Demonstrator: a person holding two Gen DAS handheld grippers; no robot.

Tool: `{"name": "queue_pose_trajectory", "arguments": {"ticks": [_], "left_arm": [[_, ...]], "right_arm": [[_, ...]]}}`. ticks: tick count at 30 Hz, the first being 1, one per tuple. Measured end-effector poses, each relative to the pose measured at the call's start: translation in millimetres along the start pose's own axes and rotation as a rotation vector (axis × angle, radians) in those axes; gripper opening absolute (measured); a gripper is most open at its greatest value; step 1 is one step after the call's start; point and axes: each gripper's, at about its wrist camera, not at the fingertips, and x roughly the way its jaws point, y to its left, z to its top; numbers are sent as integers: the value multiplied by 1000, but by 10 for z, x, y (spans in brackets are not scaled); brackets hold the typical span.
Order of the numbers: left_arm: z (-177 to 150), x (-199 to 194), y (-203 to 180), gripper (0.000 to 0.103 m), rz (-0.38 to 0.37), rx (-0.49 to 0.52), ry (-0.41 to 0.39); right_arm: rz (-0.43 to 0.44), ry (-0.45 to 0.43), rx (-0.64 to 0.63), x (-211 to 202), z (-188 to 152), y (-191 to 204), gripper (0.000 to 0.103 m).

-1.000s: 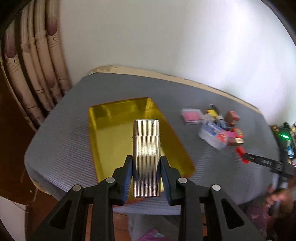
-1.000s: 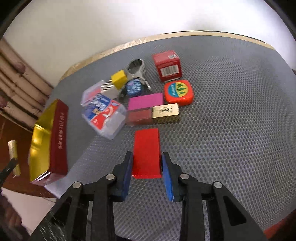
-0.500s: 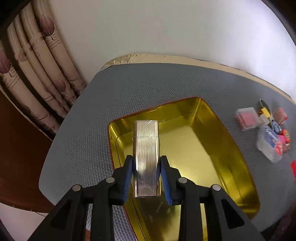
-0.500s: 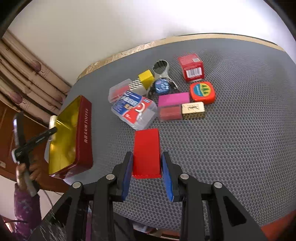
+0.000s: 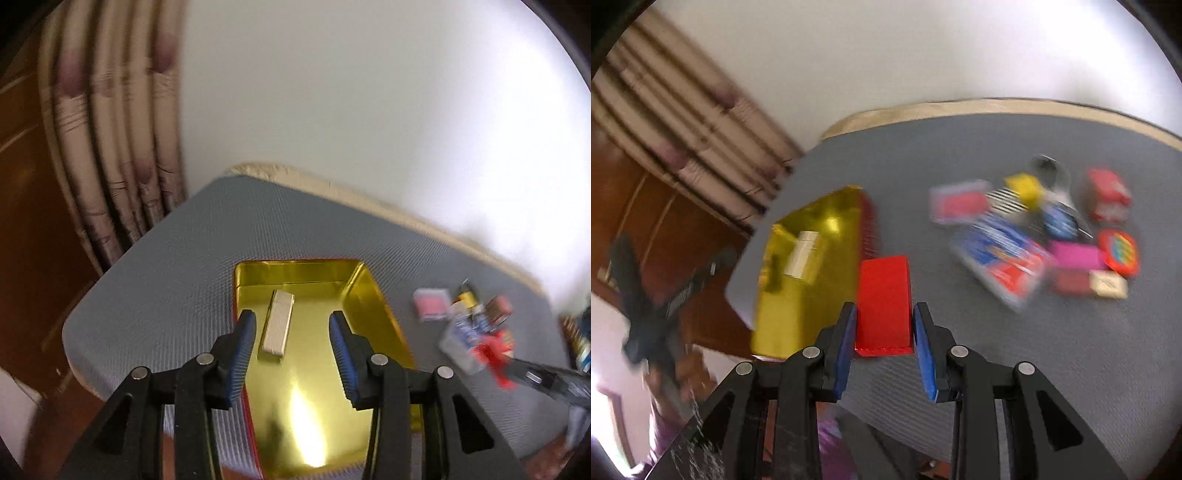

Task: Organize rigid objects
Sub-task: 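Release the lighter in the tin while the right tool lowers the red box into it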

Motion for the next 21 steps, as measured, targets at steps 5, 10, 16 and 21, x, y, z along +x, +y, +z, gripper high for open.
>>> {"name": "queue_pose_trajectory", "arguments": {"ticks": [5,10,16,21], "left_arm": [[-368,-412,73,59,25,-82,-68],[-572,-322,218,59,-29,-158,18],[-664,-137,264,59,30,-191,96],[-683,-113,228,59,8,-185,88]], "right_arm": [[33,45,-127,533,344,633,29],[-7,116,-154,1223,578,890,29],[-72,154,-184,1716,645,1007,29],[-75,127,-209,1764,653,1044,36]]}}
